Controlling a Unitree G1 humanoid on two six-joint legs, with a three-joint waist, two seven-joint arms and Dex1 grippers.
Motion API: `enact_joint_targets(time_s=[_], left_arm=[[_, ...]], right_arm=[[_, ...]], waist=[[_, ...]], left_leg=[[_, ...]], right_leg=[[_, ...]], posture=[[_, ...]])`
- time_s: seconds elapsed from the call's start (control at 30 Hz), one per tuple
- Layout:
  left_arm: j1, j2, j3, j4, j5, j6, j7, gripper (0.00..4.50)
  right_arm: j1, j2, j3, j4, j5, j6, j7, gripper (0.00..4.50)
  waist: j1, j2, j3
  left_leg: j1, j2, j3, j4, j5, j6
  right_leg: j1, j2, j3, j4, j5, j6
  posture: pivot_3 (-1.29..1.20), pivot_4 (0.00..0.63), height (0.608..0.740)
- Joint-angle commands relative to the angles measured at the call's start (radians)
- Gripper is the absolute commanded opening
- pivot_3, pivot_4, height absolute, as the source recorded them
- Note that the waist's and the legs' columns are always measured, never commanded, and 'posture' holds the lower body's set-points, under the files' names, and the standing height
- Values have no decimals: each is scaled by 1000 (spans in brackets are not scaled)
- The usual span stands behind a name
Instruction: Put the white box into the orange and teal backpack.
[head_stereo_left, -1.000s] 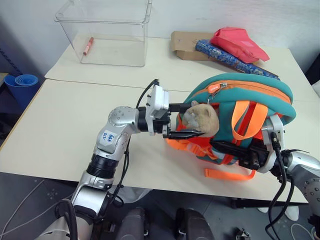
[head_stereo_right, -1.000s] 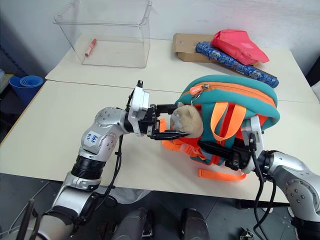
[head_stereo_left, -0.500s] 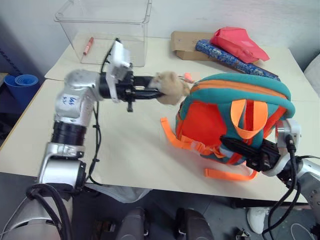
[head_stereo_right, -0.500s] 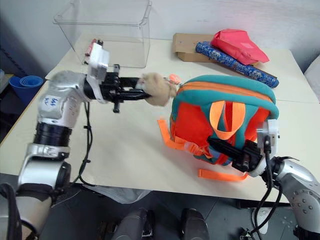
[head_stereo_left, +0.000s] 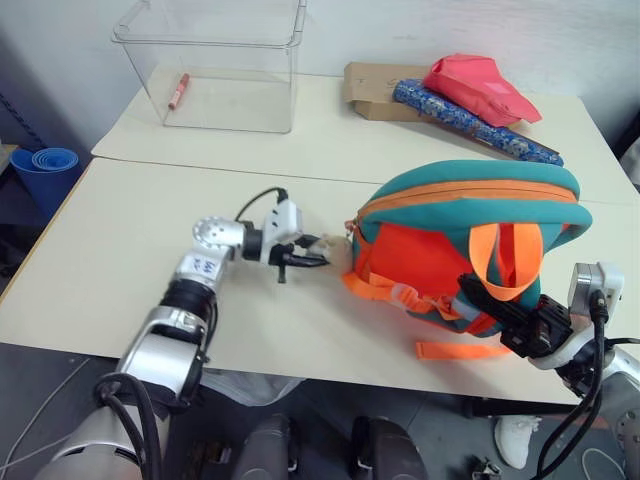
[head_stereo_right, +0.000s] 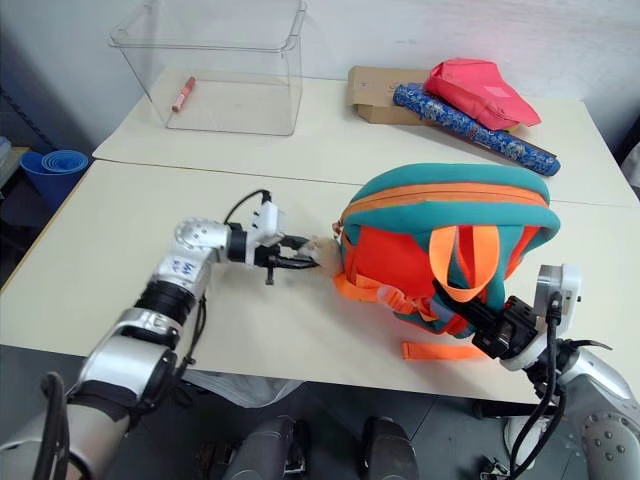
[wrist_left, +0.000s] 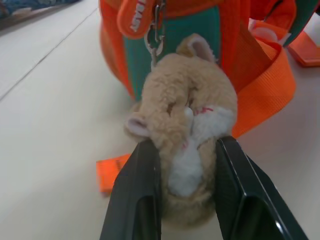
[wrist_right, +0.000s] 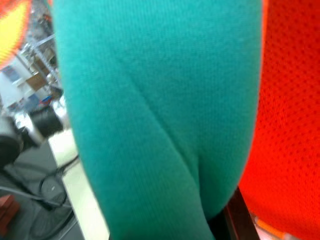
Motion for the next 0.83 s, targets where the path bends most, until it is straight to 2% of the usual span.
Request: enact_joint_targets(time_s=[0.03, 0.1, 0.2, 0.33, 0.37, 0.4, 0.5, 0.57, 0.7, 0.83], left_arm=[[62, 19, 16, -122, -10, 51, 24, 1667], [104, 59, 64, -204, -59, 127, 27, 2249], [172, 139, 111, -328, -111, 190, 0, 3245], [349, 319, 226, -567, -257, 348, -85, 4410], [386, 349, 248, -604, -275, 372, -83, 4500], [427, 375, 273, -637, -277, 368, -71, 4500], [545, 432, 322, -632, -175, 118, -46, 4500], [603, 447, 333, -633, -155, 36, -47, 4500], [685, 445, 359, -688, -160, 30, 22, 4500], [719, 453, 364, -701, -165, 71, 67, 4500]], right_arm=[[-22, 22, 32, 9, -163, -126, -37, 0], [-44, 24, 39, 36, -257, -199, -52, 0], [-23, -27, 43, 34, -324, -265, 31, 913], [69, -135, -99, 54, -392, -382, 163, 2182], [96, -154, -134, 70, -395, -402, 197, 2526], [105, -157, -171, 98, -434, -517, 250, 2902], [176, -216, -249, 201, -474, -630, 405, 3926], [204, -248, -271, 287, -491, -680, 482, 4449], [174, -293, -256, 506, -552, -811, 560, 4449], [137, -293, -207, 563, -575, -838, 565, 4449]], waist=[[-2, 0, 0], [-7, 1, 0], [-11, 1, 0], [-17, 1, 0], [-17, 1, 0], [-16, 1, 0], [-2, 2, 0], [-1, 2, 0], [-4, 2, 0], [-6, 4, 1]], left_leg=[[0, 0, 0, 0, 0, 0], [0, 0, 0, 0, 0, 0], [0, 2, 1, 0, 0, -1], [0, 2, 1, -1, 0, -1], [1, 2, 1, -1, 0, -1], [1, 2, 0, -1, 0, -1], [3, 1, -1, -1, -1, 0], [5, 1, -1, -1, -4, -1], [7, 1, 0, -2, -7, -1], [12, 2, 1, -4, -7, -3]], right_leg=[[0, 0, 0, 0, 0, 0], [0, 0, 0, 0, 0, 0], [-1, 0, 1, 1, 0, 0], [-1, 0, 2, 0, 0, 0], [0, 0, 2, 0, 0, 0], [0, 0, 2, -1, 0, 0], [3, -1, 5, -6, 0, 0], [4, -4, 8, -6, 0, 0], [5, -7, 9, -7, 0, -1], [7, -7, 10, -6, -1, -2]], posture=[[0, 150, 740], [0, 150, 740], [0, 150, 740], [0, 150, 740], [0, 150, 740], [0, 150, 740], [0, 150, 740], [0, 150, 740], [0, 150, 740], [0, 150, 740]])
